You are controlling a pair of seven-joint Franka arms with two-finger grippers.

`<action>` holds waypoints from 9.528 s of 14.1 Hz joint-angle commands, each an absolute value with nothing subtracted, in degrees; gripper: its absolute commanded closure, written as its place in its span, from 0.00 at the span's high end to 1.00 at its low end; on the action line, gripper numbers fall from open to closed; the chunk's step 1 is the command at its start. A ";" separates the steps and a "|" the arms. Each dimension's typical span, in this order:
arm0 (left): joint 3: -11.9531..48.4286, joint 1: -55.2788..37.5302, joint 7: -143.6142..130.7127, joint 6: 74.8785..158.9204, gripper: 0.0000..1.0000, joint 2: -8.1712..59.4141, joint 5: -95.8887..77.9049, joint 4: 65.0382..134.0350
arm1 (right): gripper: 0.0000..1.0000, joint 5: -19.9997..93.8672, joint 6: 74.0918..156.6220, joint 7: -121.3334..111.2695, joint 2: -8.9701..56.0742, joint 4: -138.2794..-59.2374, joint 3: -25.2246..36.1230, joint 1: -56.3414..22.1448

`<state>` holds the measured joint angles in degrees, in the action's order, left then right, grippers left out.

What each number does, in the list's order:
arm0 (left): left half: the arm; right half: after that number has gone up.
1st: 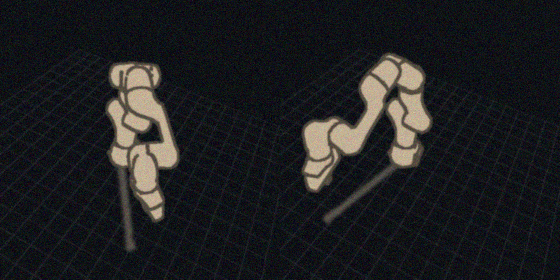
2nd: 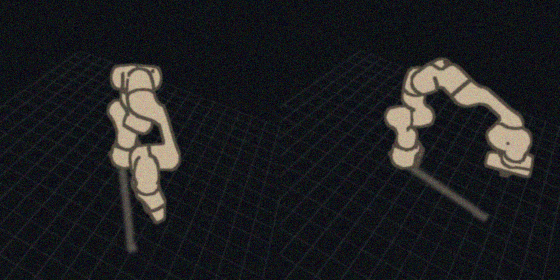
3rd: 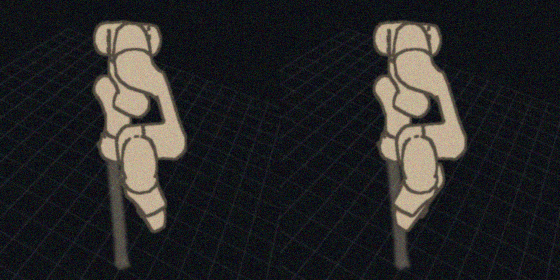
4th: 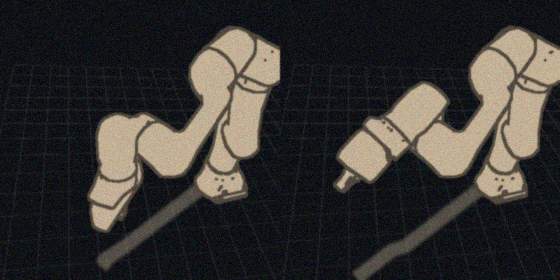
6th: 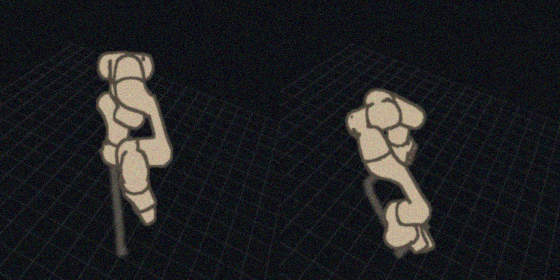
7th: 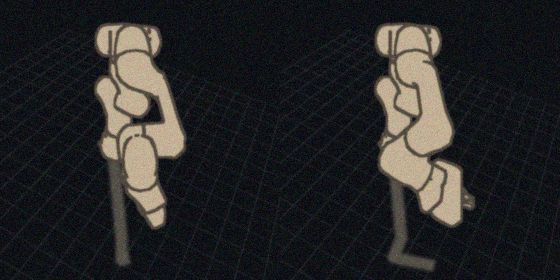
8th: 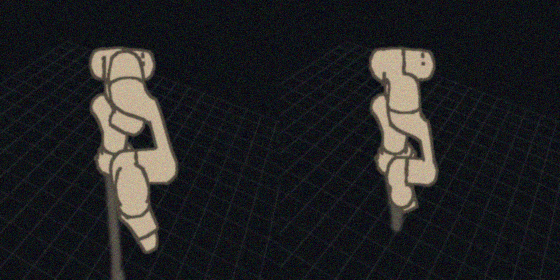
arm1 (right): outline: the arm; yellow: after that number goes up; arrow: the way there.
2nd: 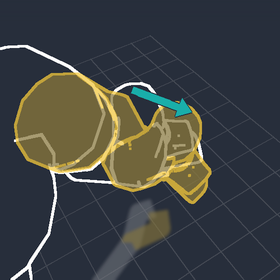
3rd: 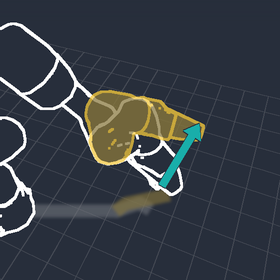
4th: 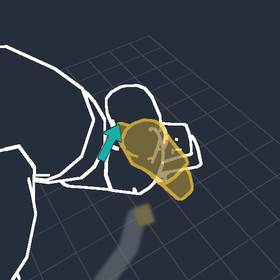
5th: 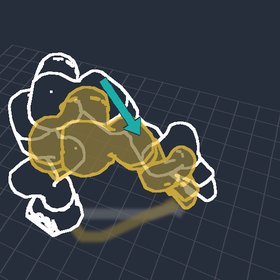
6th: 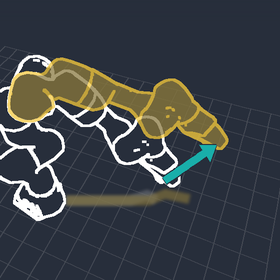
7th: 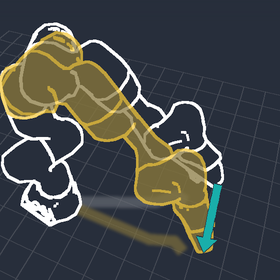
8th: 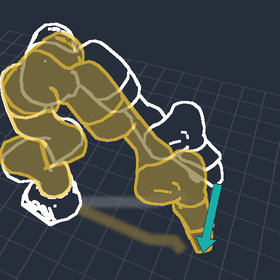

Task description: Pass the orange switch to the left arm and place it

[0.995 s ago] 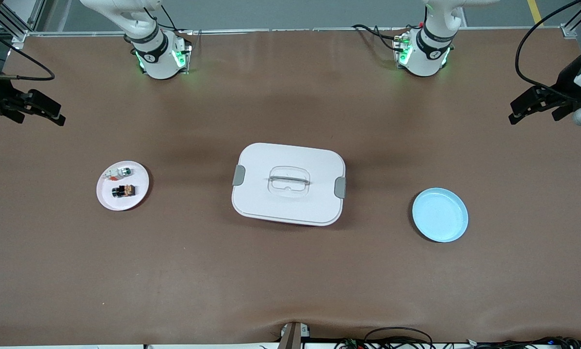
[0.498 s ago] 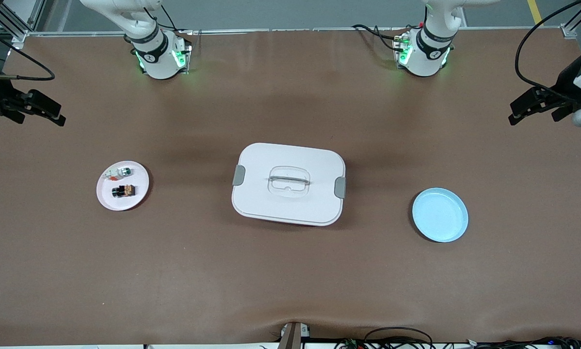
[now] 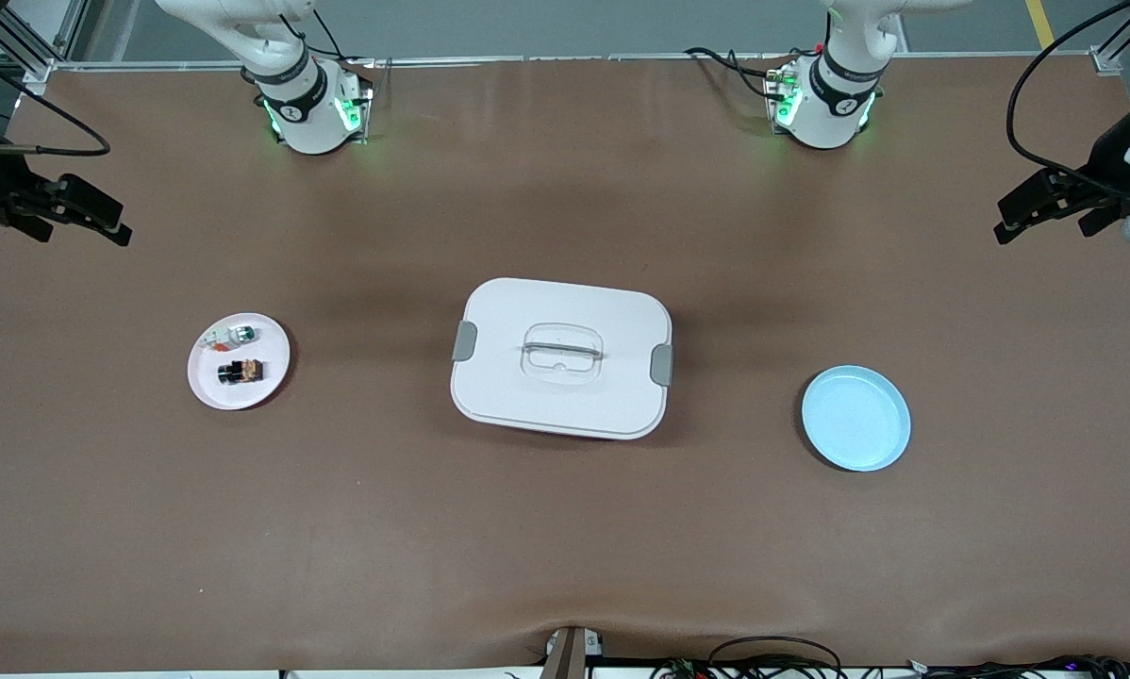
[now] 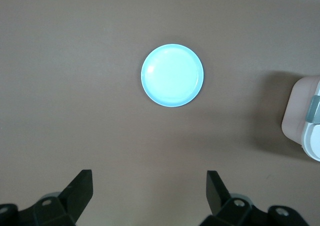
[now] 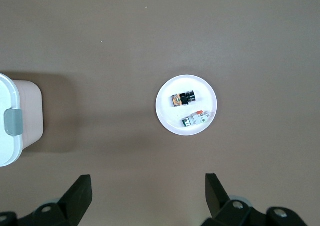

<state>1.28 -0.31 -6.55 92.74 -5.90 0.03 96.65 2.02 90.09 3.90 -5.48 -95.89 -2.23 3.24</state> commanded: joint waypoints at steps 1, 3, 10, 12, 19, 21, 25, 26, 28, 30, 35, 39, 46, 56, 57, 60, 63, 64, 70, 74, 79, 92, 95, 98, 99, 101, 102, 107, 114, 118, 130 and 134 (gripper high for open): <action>1.23 -0.18 -5.36 91.41 1.00 -5.01 -0.18 94.83 | 1.00 2.81 90.70 3.87 -6.68 -97.03 -2.46 3.69; 1.32 -0.26 -5.36 91.41 1.00 -5.01 -0.18 94.49 | 1.00 2.81 90.70 3.87 -6.68 -97.03 -2.46 3.87; 1.32 -0.18 -5.36 91.41 1.00 -4.92 -0.18 94.48 | 1.00 2.81 90.18 3.69 -4.22 -93.52 -2.37 3.96; 1.23 -0.09 -5.36 91.41 1.00 -4.92 -0.18 94.48 | 1.00 2.72 89.74 4.39 -3.69 -93.52 -2.29 4.30; 1.23 -0.09 -5.36 91.41 1.00 -4.92 -0.26 94.48 | 1.00 1.14 90.09 3.60 4.29 -93.08 -2.37 3.87; 1.23 -0.09 -5.36 91.41 1.00 -4.92 -0.26 94.48 | 1.00 1.23 89.74 3.61 7.73 -91.85 -2.37 4.04; 1.23 -0.09 -5.36 91.41 1.00 -4.92 -0.26 94.48 | 1.00 1.14 90.17 3.52 10.28 -91.67 -2.46 4.13; 1.23 -0.09 -5.36 91.41 1.00 -4.92 -0.26 94.48 | 1.00 1.06 90.26 3.52 11.33 -91.50 -2.37 4.22; 1.23 -0.09 -5.36 91.41 1.00 -4.92 -0.18 94.48 | 1.00 0.79 90.44 3.52 12.56 -91.32 -2.37 4.22; 1.23 -0.09 -5.36 91.41 1.00 -4.92 -0.26 94.48 | 1.00 1.40 90.70 3.52 13.27 -91.41 -2.37 5.01; 1.23 0.00 -5.36 91.41 1.00 -4.92 -0.26 94.48 | 1.00 1.14 98.33 -0.68 14.50 -97.19 -2.29 5.10; 1.14 0.00 -5.36 91.41 1.00 -4.92 -0.26 94.48 | 1.00 1.05 108.08 -7.36 14.50 -104.48 -2.29 6.85; 1.14 0.09 -5.36 91.41 1.00 -4.83 -0.26 94.48 | 1.00 -5.71 124.79 -9.23 15.20 -115.83 -2.29 6.33; 1.05 0.09 -5.27 91.41 1.00 -4.83 -0.26 94.48 | 1.00 -5.80 138.06 -9.32 21.18 -121.64 -2.29 6.33; 0.97 0.09 -5.27 91.41 1.00 -4.83 -0.26 94.48 | 1.00 -5.89 139.12 -9.32 21.62 -122.16 -2.29 6.33; 0.97 0.09 -5.27 91.41 1.00 -4.83 -0.18 94.48 | 1.00 -5.89 141.59 -9.32 22.76 -122.61 -2.20 6.50; 0.97 0.09 -5.27 91.41 1.00 -4.83 -0.26 94.48 | 1.00 -5.98 142.65 -9.32 23.73 -122.61 -2.20 6.85; 0.97 0.09 -5.27 91.41 1.00 -4.83 -0.26 94.48 | 1.00 -6.50 142.65 -9.32 23.73 -122.52 -2.20 7.12; 0.97 0.00 -5.27 91.41 1.00 -4.83 -0.26 94.48 | 1.00 -7.47 142.82 -9.23 24.08 -122.26 -2.20 8.17; 0.97 0.09 -5.27 91.41 1.00 -4.83 -0.26 94.48 | 1.00 -7.38 143.17 -8.61 24.70 -122.34 -2.29 9.40; 0.97 0.00 -5.27 91.41 1.00 -4.83 -0.26 94.48 | 1.00 -7.21 143.26 -7.38 25.66 -122.26 -2.29 9.40; 0.97 0.09 -5.27 91.41 1.00 -4.83 -0.26 94.48 | 1.00 -7.29 143.88 -7.47 26.54 -121.55 -2.29 8.97; 0.97 0.09 -5.27 91.41 1.00 -4.83 -0.26 94.48 | 1.00 -7.29 143.96 -7.56 26.54 -121.55 -2.29 9.05; 0.97 0.09 -5.27 91.41 1.00 -4.83 -0.26 94.48 | 1.00 -7.29 145.54 -7.91 27.42 -121.55 -2.29 9.14; 0.97 0.09 -5.27 91.41 1.00 -4.83 -0.26 94.48 | 1.00 -7.29 145.55 -7.91 27.42 -121.47 -2.29 9.14; 0.97 0.09 -5.27 91.41 1.00 -4.83 -0.26 94.48 | 0.97 -7.29 145.28 -7.73 27.42 -121.46 -2.29 9.14; 0.97 0.09 -5.27 91.41 1.00 -4.83 -0.26 94.48 | 0.84 -7.29 145.20 -7.73 27.42 -121.46 -2.29 9.14; 0.97 0.00 -5.27 91.41 1.00 -4.83 -0.26 94.48 | 0.00 -6.68 144.76 -7.21 27.33 -121.38 -2.37 9.40; 0.97 0.00 -5.27 91.41 1.00 -4.83 -0.26 94.48 | 0.00 0.16 122.74 -7.21 23.65 -111.65 -2.81 9.67; 0.97 0.09 -5.27 91.41 1.00 -4.92 -0.35 94.39 | 0.00 13.33 107.79 -4.51 23.47 -103.38 -2.81 9.58; 1.23 -0.09 -5.19 92.89 1.00 -4.92 -20.79 89.82 | 0.00 31.45 93.08 41.36 22.59 -86.06 -3.87 -4.03; 1.41 -0.97 -5.19 96.32 1.00 -1.51 -32.49 89.82 | 0.00 35.06 97.98 53.05 22.85 -85.08 -3.87 -8.69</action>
<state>1.41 -0.55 -6.37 95.12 -4.24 -28.42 91.16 32.91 96.40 48.04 22.63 -85.97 -4.36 -7.35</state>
